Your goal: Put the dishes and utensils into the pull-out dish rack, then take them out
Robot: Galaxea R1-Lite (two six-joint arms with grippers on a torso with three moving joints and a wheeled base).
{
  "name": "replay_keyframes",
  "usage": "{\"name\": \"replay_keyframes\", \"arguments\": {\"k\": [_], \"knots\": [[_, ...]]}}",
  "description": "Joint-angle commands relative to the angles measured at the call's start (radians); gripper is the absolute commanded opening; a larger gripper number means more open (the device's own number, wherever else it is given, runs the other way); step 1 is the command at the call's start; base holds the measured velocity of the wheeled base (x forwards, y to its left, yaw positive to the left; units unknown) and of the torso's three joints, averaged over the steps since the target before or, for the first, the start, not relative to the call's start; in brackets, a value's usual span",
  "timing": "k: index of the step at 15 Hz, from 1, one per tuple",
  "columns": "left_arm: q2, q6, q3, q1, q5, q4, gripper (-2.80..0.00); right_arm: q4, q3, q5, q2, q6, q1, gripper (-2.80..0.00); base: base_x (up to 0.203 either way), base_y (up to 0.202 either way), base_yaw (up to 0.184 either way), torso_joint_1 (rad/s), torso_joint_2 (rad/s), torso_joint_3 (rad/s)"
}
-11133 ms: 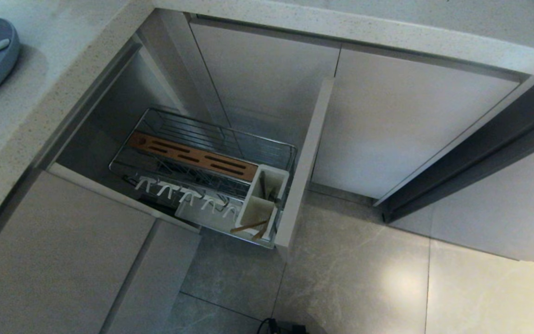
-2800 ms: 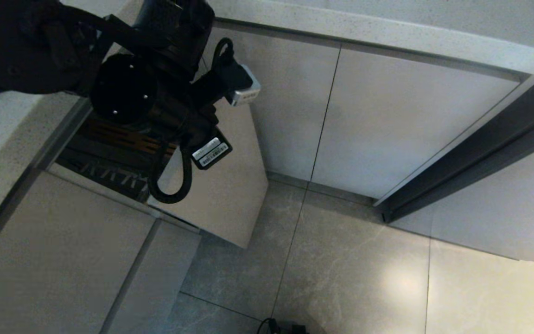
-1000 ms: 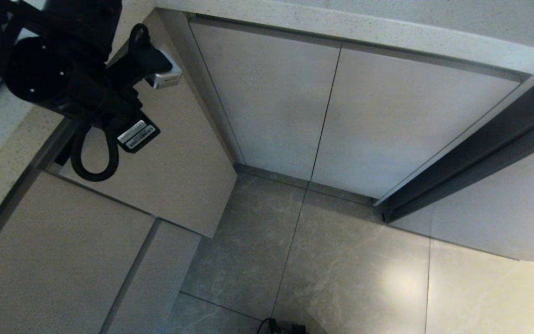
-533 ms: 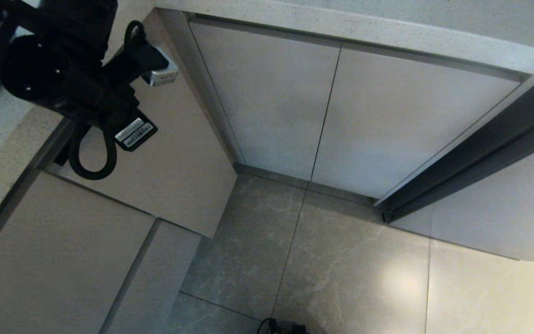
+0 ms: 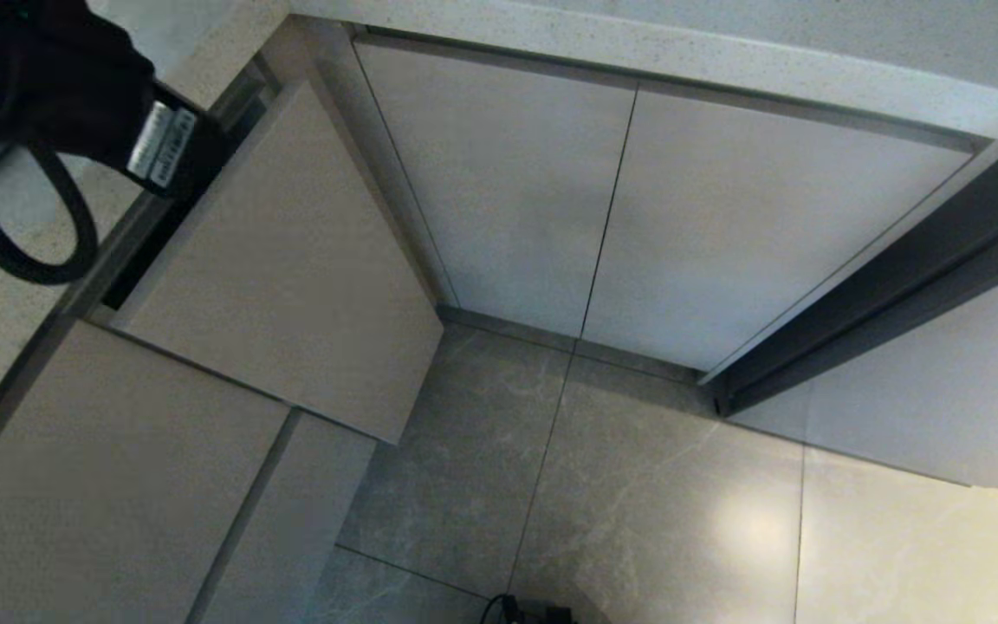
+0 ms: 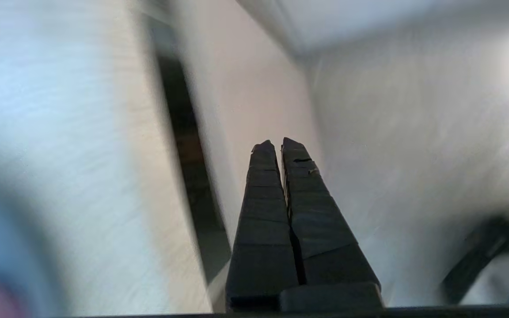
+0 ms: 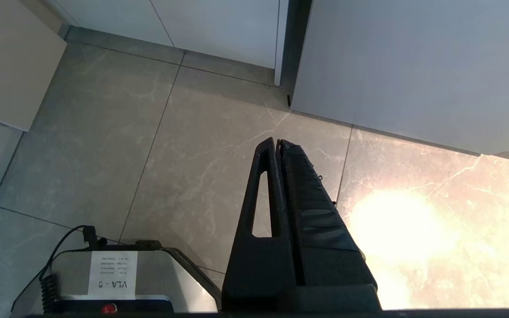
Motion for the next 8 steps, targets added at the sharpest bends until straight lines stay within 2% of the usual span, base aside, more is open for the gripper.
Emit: {"name": "replay_keyframes", "arguments": {"k": [1, 3, 5, 8], "knots": [[-0.128, -0.092, 0.005, 0.0, -0.009, -0.015, -2.8, 0.0, 0.0, 0.0, -0.001, 0.001, 0.0, -2.8, 0.0, 0.0, 0.0, 0.0, 0.0, 0.0], [-0.218, -0.197, 0.008, 0.035, -0.014, -0.022, -2.8, 0.0, 0.0, 0.0, -0.001, 0.001, 0.0, -2.8, 0.0, 0.0, 0.0, 0.0, 0.0, 0.0], [-0.318, -0.279, 0.035, 0.115, -0.023, -0.024, -2.8, 0.0, 0.0, 0.0, -0.001, 0.001, 0.0, -2.8, 0.0, 0.0, 0.0, 0.0, 0.0, 0.0], [-0.515, -0.337, 0.178, 0.206, -0.035, -0.037, -2.8, 0.0, 0.0, 0.0, -0.001, -0.001, 0.0, -2.8, 0.0, 0.0, 0.0, 0.0, 0.0, 0.0]]}}
